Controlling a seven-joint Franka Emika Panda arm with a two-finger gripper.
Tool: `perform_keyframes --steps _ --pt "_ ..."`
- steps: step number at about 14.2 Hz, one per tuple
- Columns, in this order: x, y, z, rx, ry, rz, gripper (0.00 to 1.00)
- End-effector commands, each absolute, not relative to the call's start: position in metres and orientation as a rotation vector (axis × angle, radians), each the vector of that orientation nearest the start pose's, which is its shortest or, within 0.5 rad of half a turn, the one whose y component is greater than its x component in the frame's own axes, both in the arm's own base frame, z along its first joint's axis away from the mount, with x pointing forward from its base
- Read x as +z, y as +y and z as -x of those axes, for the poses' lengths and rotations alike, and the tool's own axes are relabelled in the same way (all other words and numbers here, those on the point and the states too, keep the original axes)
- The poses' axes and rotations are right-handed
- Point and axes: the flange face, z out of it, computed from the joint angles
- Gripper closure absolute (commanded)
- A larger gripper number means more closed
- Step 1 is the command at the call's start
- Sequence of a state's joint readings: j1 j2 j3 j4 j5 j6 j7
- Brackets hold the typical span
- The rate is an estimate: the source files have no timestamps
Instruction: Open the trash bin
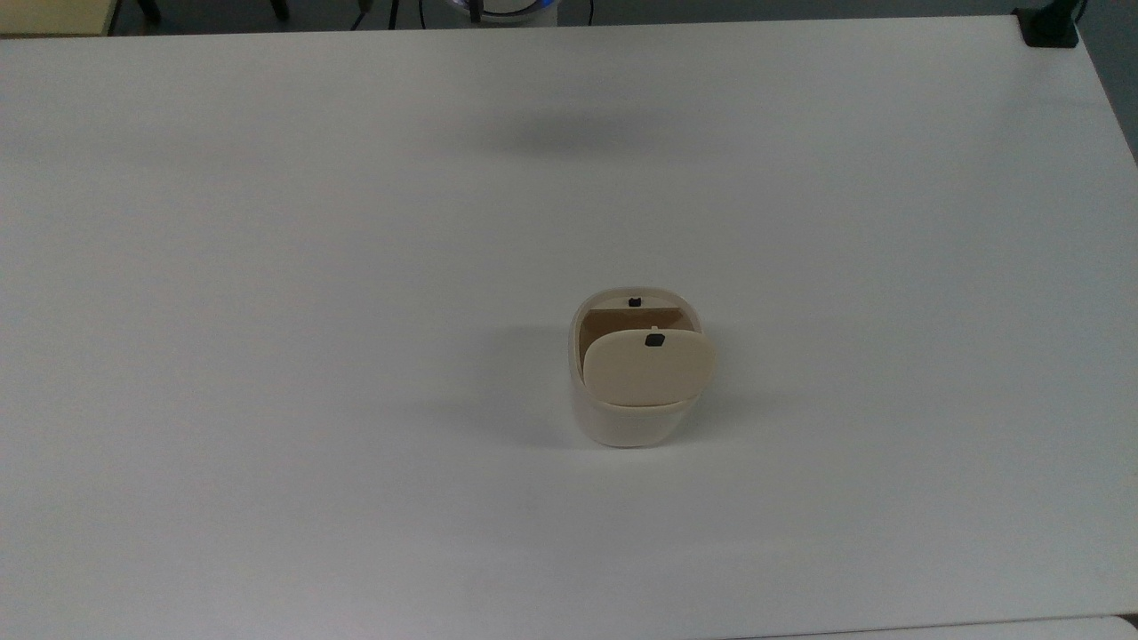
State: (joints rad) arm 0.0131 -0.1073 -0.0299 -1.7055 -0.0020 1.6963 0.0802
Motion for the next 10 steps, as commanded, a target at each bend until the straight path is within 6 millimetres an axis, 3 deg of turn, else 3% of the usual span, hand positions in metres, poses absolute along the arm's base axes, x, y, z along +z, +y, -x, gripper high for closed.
perform_keyframes --steps 1,10 --pt "0.634 -0.017 -0.531 -0.17 0.135 3.118 0.0" --pt "0.634 -0.018 -0.544 -0.182 0.169 3.118 0.0"
